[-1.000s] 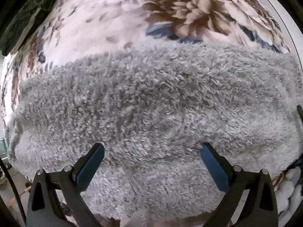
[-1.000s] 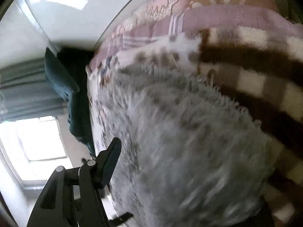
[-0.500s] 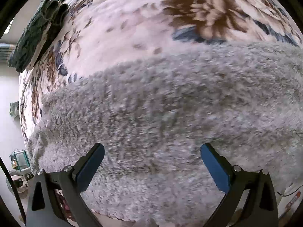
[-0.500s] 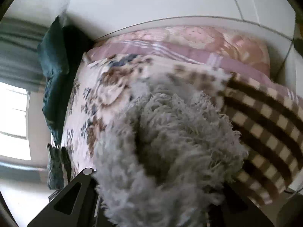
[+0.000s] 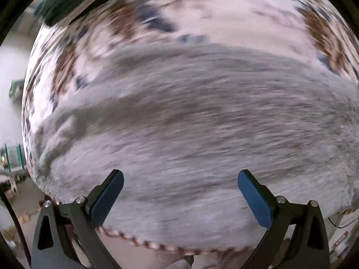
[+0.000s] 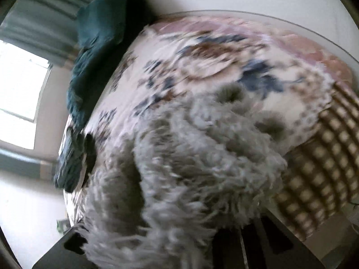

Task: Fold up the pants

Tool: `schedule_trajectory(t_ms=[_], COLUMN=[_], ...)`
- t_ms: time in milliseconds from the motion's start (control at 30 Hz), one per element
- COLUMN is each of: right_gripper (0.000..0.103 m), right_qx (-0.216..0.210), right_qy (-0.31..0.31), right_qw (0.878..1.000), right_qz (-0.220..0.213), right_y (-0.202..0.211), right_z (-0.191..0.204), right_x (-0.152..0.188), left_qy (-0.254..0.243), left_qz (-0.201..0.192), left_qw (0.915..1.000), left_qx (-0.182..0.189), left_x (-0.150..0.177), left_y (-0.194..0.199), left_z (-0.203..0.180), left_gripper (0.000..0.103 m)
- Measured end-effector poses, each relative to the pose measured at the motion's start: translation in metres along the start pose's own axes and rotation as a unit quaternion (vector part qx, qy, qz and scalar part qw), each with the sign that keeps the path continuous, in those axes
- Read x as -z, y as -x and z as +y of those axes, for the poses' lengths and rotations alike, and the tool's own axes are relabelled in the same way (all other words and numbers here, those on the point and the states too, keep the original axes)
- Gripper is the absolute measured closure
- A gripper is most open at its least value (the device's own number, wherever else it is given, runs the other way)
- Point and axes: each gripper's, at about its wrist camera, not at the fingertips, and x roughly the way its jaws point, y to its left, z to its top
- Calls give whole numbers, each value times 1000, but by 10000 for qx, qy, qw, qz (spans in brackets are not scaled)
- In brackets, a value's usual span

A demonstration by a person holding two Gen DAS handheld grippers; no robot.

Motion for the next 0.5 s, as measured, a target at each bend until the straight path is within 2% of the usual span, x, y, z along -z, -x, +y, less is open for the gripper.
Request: schedule_trajectory(t_ms=[133, 267, 367, 433, 500], right_gripper=[87, 87, 87, 81, 66], right_qx=[-197, -264, -106, 168, 449], right_qy=[634, 1657, 2293, 2623, 2828], right_qw=[9974, 9814, 9597, 9410, 9255], right_qz=[297, 931, 1622, 2133, 2480], right_y=[-28, -74, -117, -146, -163], right_z=[61, 124, 152, 161, 166], right_x=[46, 124, 192, 232, 249], left_qy=[425, 953, 1368, 1439, 1394], left_qz=[46, 124, 126, 48, 69], left_qw=[9991, 9953, 9905, 9895, 9901], left_qx=[-64, -76, -11, -86, -147], left_x=[16, 30, 40, 44, 45], left_y=[-3, -10, -17, -20, -23], left_z=[74, 148, 197, 218, 228], left_gripper=[0, 0, 0, 0, 0])
